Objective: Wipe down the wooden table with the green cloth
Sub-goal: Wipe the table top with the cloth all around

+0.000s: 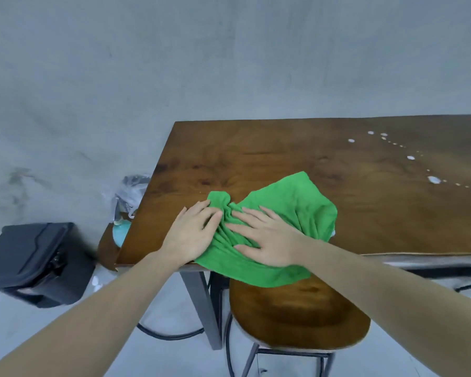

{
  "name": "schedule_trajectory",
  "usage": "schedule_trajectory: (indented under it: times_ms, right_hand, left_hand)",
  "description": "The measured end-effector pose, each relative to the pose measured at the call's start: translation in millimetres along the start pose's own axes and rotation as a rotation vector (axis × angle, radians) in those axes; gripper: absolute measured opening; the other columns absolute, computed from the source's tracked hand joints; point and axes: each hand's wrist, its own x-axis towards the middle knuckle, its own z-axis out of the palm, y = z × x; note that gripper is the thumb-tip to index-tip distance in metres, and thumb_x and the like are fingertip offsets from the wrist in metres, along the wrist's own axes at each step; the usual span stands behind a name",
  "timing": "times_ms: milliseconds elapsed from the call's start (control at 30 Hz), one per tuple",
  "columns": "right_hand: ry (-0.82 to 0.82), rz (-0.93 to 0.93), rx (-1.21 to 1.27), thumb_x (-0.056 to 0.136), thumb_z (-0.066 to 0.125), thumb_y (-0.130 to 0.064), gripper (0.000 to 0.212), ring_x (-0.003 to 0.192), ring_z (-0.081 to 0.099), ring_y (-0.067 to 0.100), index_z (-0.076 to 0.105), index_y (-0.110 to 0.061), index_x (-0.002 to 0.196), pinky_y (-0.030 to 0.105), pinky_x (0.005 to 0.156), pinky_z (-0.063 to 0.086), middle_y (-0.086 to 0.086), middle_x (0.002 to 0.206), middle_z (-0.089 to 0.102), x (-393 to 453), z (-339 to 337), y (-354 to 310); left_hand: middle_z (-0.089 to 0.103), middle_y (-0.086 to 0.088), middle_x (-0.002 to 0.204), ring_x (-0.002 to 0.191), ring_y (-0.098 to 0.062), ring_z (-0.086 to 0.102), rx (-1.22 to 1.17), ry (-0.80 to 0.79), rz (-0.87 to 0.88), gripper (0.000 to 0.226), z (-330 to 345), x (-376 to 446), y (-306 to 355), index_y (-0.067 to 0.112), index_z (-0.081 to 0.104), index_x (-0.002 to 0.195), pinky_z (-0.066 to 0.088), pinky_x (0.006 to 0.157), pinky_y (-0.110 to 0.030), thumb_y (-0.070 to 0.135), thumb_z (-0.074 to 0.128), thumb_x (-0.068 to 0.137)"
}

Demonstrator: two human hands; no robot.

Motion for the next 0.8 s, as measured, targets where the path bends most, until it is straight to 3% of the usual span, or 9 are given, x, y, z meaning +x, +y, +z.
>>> schedule_trajectory:
  times_ms: [100, 167, 267, 333, 433, 533, 667, 800]
  right_hand:
    - [-0.006, -0.025, -0.008, 0.101, 0.017, -0.065, 0.061, 0.152, -0.010, 0.011, 0.013, -0.042, 0.158, 0.040, 0.122, -0.011, -0.015, 0.167, 0.001, -29, 0, 11]
    - [0.013, 0.033, -0.071, 0.102, 0.014, -0.064, 0.062, 0.153, -0.010, 0.013, 0.015, -0.040, 0.158, 0.045, 0.121, -0.010, -0.015, 0.167, 0.002, -47, -1, 24]
    - [0.077, 0.147, -0.203, 0.100, 0.004, -0.065, 0.071, 0.151, 0.015, 0.020, 0.026, -0.029, 0.158, 0.054, 0.121, 0.008, -0.006, 0.164, 0.023, -63, -2, 23]
    - [0.082, 0.218, -0.167, 0.097, -0.001, -0.064, 0.076, 0.150, 0.020, 0.022, 0.023, -0.027, 0.159, 0.051, 0.121, 0.012, -0.001, 0.164, 0.026, -62, 3, 5]
    - [0.108, 0.291, -0.029, 0.099, 0.007, -0.065, 0.063, 0.154, 0.006, 0.028, 0.010, -0.043, 0.157, 0.055, 0.122, 0.005, -0.002, 0.168, 0.011, -50, 15, -21]
    - [0.087, 0.180, -0.061, 0.100, 0.009, -0.067, 0.052, 0.154, -0.003, 0.030, 0.002, -0.058, 0.151, 0.059, 0.121, -0.001, -0.010, 0.167, 0.003, -44, 17, -22]
    - [0.042, -0.004, -0.151, 0.103, 0.016, -0.064, 0.050, 0.154, -0.009, 0.026, 0.000, -0.061, 0.150, 0.055, 0.122, -0.004, -0.019, 0.165, -0.004, -60, 12, 7]
    - [0.006, 0.021, -0.140, 0.100, 0.015, -0.069, 0.052, 0.152, -0.017, 0.018, -0.006, -0.065, 0.147, 0.052, 0.122, -0.010, -0.026, 0.162, -0.011, -89, 8, 49]
  left_hand:
    - [0.039, 0.008, 0.154, 0.145, -0.007, 0.025, 0.016, -0.024, 0.055, 0.039, 1, -15, 4, 0.033, 0.059, 0.127, 0.006, 0.121, -0.039, 0.049, 0.033, 0.102]
    - [0.043, 0.008, 0.151, 0.143, -0.006, 0.028, -0.014, -0.027, 0.064, 0.037, 0, -22, 5, 0.034, 0.062, 0.122, 0.008, 0.120, -0.038, 0.046, 0.032, 0.103]
    - [0.046, 0.011, 0.147, 0.141, -0.006, 0.031, -0.018, -0.032, 0.086, 0.039, 0, -30, 9, 0.035, 0.063, 0.123, 0.008, 0.120, -0.039, 0.045, 0.031, 0.104]
    - [0.046, 0.012, 0.146, 0.141, -0.007, 0.031, 0.007, -0.026, 0.100, 0.038, 3, -32, 11, 0.034, 0.062, 0.125, 0.008, 0.120, -0.040, 0.044, 0.033, 0.104]
    - [0.051, 0.013, 0.140, 0.138, -0.008, 0.036, 0.007, 0.007, 0.100, 0.033, 6, -34, 11, 0.033, 0.062, 0.120, 0.012, 0.119, -0.042, 0.042, 0.035, 0.103]
    - [0.053, 0.014, 0.131, 0.128, -0.010, 0.045, 0.016, 0.041, 0.102, 0.024, 8, -30, 12, 0.033, 0.056, 0.113, 0.019, 0.117, -0.043, 0.042, 0.037, 0.102]
    - [0.047, 0.013, 0.140, 0.130, -0.010, 0.043, -0.010, 0.049, 0.088, 0.032, 12, -23, 20, 0.031, 0.049, 0.128, 0.017, 0.119, -0.045, 0.044, 0.035, 0.102]
    - [0.040, 0.012, 0.152, 0.143, -0.010, 0.030, 0.063, 0.000, 0.067, 0.044, 17, -13, 30, 0.035, 0.045, 0.140, 0.009, 0.122, -0.046, 0.049, 0.026, 0.103]
